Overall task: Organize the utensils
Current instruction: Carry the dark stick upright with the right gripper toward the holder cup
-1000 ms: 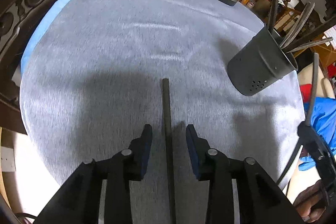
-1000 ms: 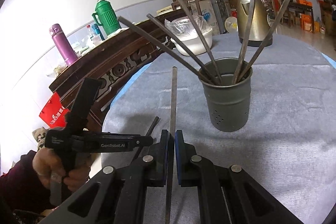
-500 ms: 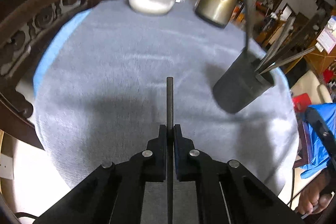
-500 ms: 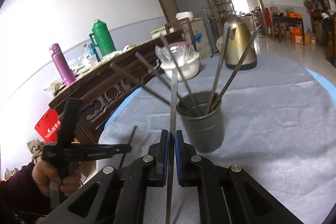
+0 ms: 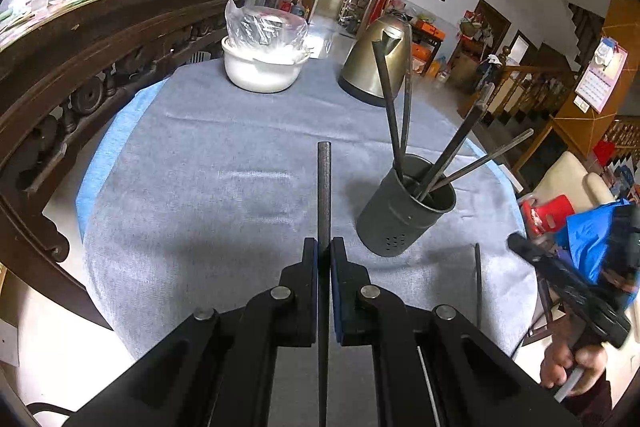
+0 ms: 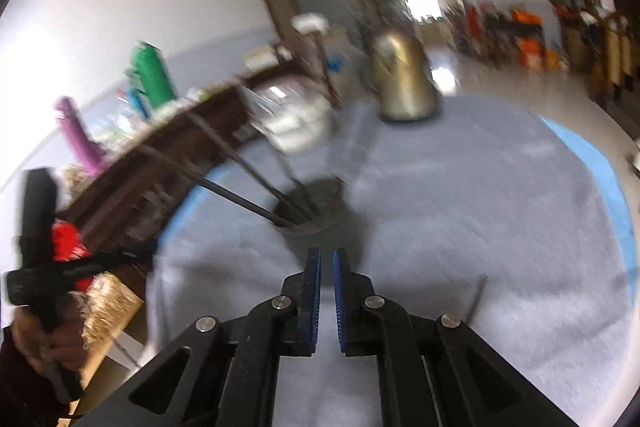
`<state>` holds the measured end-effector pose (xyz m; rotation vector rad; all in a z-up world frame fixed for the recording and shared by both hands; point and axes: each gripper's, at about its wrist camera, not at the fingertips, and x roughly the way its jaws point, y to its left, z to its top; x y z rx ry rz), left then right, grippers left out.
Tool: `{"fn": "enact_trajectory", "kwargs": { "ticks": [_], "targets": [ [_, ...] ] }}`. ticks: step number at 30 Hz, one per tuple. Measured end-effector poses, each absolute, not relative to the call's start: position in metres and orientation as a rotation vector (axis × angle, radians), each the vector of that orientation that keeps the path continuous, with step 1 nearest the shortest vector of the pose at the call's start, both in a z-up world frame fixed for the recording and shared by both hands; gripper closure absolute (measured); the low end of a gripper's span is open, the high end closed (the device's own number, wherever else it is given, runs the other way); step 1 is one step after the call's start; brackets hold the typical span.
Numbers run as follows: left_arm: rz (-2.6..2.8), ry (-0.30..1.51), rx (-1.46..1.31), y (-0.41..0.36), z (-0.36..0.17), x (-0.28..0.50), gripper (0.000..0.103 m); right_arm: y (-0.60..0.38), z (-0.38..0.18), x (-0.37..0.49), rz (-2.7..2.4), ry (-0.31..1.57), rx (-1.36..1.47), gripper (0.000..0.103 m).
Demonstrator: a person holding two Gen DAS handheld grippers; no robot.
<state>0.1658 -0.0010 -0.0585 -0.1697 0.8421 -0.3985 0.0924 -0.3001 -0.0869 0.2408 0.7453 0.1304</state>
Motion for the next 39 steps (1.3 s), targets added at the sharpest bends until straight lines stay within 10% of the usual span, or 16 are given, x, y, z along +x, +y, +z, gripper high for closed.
{"fn": "enact_trajectory", "kwargs": {
  "ticks": [20, 39],
  "targets": [
    [-0.406, 0.638, -0.144, -0.005, -0.027, 0.137, 0.097, -0.370, -0.166, 0.132, -0.161, 1.111, 0.447, 0.076],
    [-0.433, 0.579, -0.152, -0.006, -0.012, 0.125, 0.097, -0.338, -0.099, 0.105, 0.081, 0.829, 0.381, 0.096]
  ]
}}
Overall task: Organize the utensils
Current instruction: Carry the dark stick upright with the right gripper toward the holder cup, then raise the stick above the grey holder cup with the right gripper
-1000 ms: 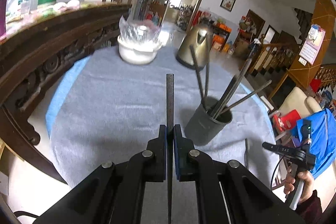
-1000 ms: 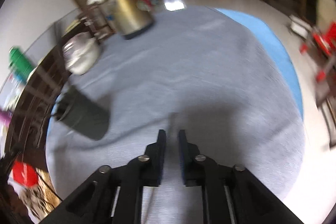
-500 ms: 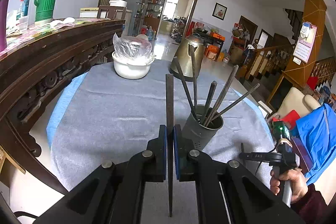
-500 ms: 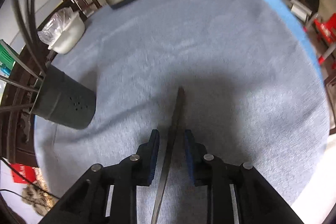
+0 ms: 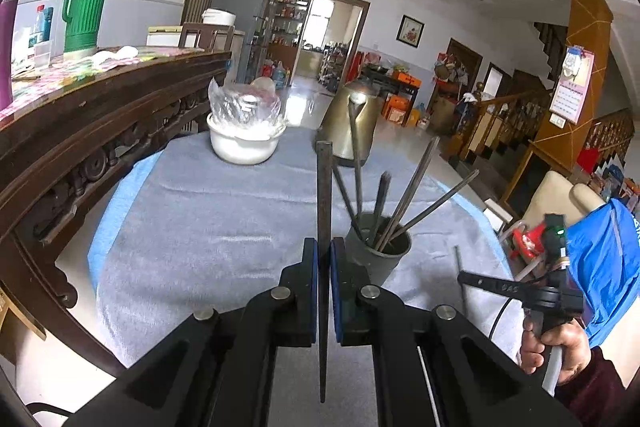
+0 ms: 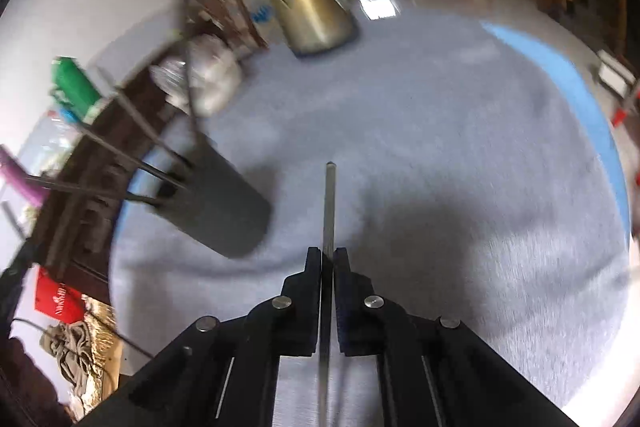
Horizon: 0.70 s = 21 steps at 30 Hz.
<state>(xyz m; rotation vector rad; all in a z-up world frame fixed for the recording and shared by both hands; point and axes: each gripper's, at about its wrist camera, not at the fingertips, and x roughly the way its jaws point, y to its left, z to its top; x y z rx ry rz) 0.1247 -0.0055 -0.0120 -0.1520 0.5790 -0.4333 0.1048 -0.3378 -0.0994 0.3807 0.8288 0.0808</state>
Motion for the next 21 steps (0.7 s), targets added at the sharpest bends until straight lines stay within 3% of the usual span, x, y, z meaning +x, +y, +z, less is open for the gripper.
{"fn": "enact_trajectory", "kwargs": {
  "ticks": [5, 11, 17, 21],
  "targets": [
    [-0.459, 0.536, -0.144, -0.010, 0.004, 0.119, 0.097, -0.315, -0.064, 0.096, 0.124, 0.692, 0.265, 0.096],
    [-0.464, 0.533, -0.142, -0.013, 0.005, 0.117, 0.097, -0.314, -0.095, 0.116, 0.122, 0.906, 0.308, 0.094],
    [-0.459, 0.551, -0.147, -0.013, 0.000, 0.119, 0.097, -0.288, -0.137, 0.132, 0.129, 1.067, 0.249, 0.081],
    [-0.458, 0.553, -0.143, -0.013, -0.001, 0.120, 0.097, -0.287, -0.156, 0.135, 0.087, 1.151, 0.227, 0.081]
  ]
}}
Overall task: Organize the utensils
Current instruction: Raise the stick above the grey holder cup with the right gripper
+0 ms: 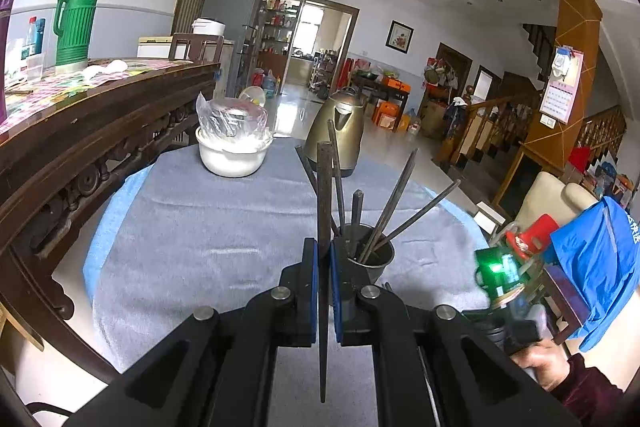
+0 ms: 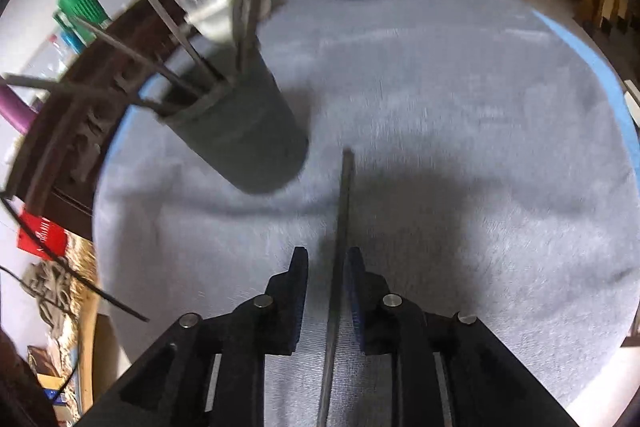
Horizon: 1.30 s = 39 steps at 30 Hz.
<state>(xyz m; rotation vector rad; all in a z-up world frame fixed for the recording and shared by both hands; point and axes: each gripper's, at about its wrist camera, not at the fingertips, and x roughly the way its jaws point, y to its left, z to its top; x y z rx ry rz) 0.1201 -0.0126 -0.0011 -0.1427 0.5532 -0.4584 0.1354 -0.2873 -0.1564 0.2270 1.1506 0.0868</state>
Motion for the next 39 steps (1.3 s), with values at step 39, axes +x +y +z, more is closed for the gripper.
{"fn": "enact_trajectory", "kwargs": {
  "ticks": [39],
  "targets": [
    [-0.498, 0.505, -0.098, -0.036, 0.028, 0.118, 0.097, -0.296, -0.011, 0.062, 0.276, 0.427, 0.327, 0.097]
  ]
}}
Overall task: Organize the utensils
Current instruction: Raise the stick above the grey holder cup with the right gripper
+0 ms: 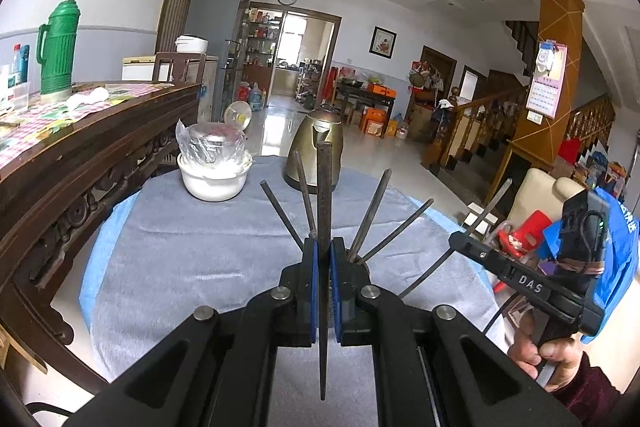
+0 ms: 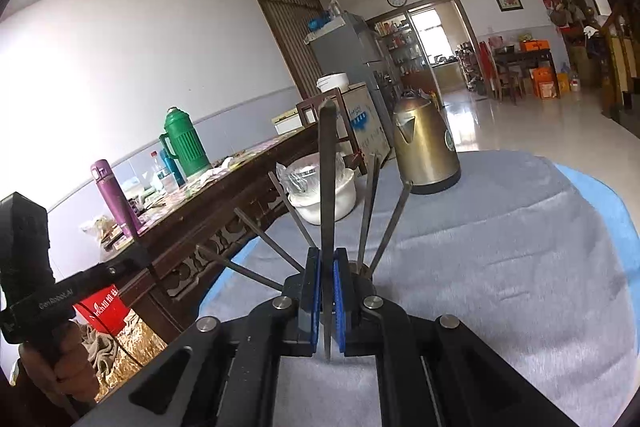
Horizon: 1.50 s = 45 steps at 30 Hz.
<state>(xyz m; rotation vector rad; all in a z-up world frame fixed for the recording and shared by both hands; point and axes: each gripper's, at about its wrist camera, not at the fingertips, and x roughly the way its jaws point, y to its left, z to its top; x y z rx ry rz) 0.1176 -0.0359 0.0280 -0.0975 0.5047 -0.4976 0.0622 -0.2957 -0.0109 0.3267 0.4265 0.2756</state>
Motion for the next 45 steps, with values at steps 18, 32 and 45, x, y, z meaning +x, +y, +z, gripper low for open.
{"fn": "enact_trajectory", "kwargs": {
  "ticks": [18, 32, 45],
  "targets": [
    [-0.492, 0.522, -0.006, -0.077, 0.039, 0.126, 0.097, -0.300, 0.025, 0.067, 0.252, 0.357, 0.332, 0.097],
    [-0.499, 0.527, 0.023, -0.101, 0.047, 0.135, 0.097, -0.299, 0.054, 0.067, 0.234, 0.257, 0.314, 0.097],
    [-0.504, 0.481, 0.036, -0.112, 0.068, 0.135, 0.097, -0.302, 0.064, 0.066, 0.201, 0.215, 0.304, 0.097]
  ]
}}
